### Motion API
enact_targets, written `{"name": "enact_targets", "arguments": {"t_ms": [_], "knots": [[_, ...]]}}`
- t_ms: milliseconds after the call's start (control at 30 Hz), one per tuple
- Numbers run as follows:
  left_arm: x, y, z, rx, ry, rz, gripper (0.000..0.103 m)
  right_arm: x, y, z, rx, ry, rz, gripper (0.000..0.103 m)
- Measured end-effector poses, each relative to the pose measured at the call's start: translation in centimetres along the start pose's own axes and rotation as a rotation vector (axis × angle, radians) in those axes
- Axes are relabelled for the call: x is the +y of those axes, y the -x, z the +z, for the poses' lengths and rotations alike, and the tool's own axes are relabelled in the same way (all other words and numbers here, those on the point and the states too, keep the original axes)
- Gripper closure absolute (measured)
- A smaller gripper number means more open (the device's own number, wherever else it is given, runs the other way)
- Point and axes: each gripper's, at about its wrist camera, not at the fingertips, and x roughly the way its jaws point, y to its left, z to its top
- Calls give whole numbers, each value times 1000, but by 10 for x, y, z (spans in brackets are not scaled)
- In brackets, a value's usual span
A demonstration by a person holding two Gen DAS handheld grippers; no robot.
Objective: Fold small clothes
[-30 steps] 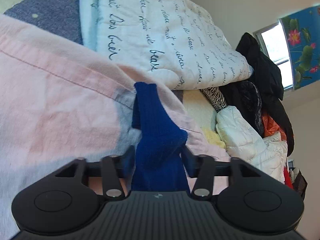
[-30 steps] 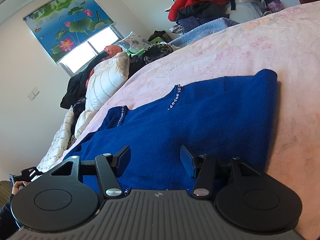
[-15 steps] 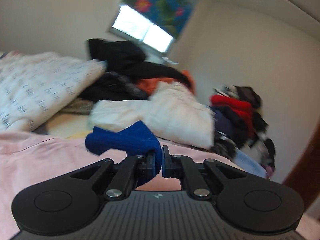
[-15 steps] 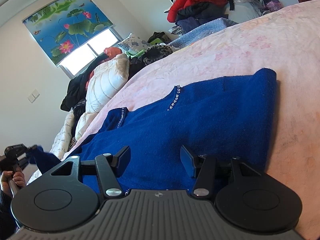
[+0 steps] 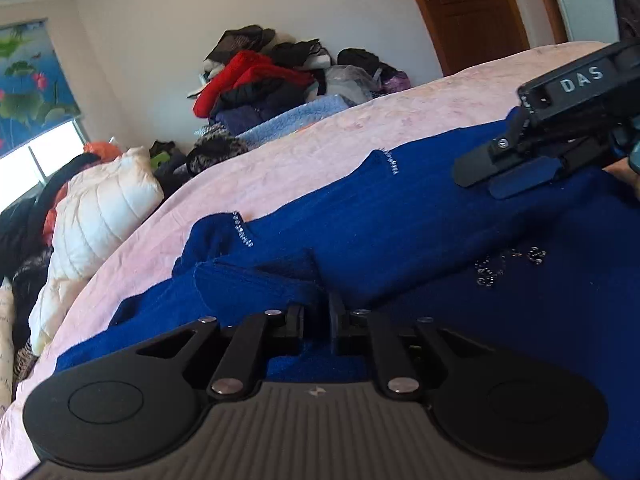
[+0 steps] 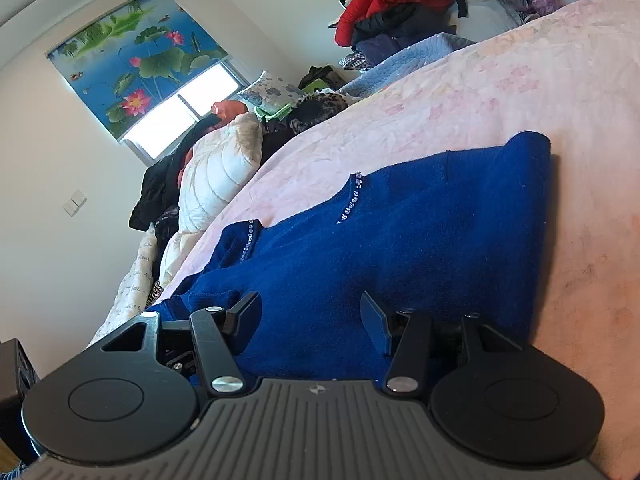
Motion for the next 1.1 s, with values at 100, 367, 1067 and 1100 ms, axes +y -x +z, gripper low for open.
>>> {"name": "enact_targets", "arguments": {"t_ms": [100,367,1067,1100], "knots": [[8,18,-2,-82,50,-127,62,0,0,0,0,-2,3,43],[51,42,-19,-102,448,-252,33,3,-1,1,11,16,-21,44],[149,44,-116,-114,1287,66,19,205,-114,-47,259,797,-204,90],[149,43,-116,-114,1289,64,19,195,-107,-37,245,712,-198,92]]}}
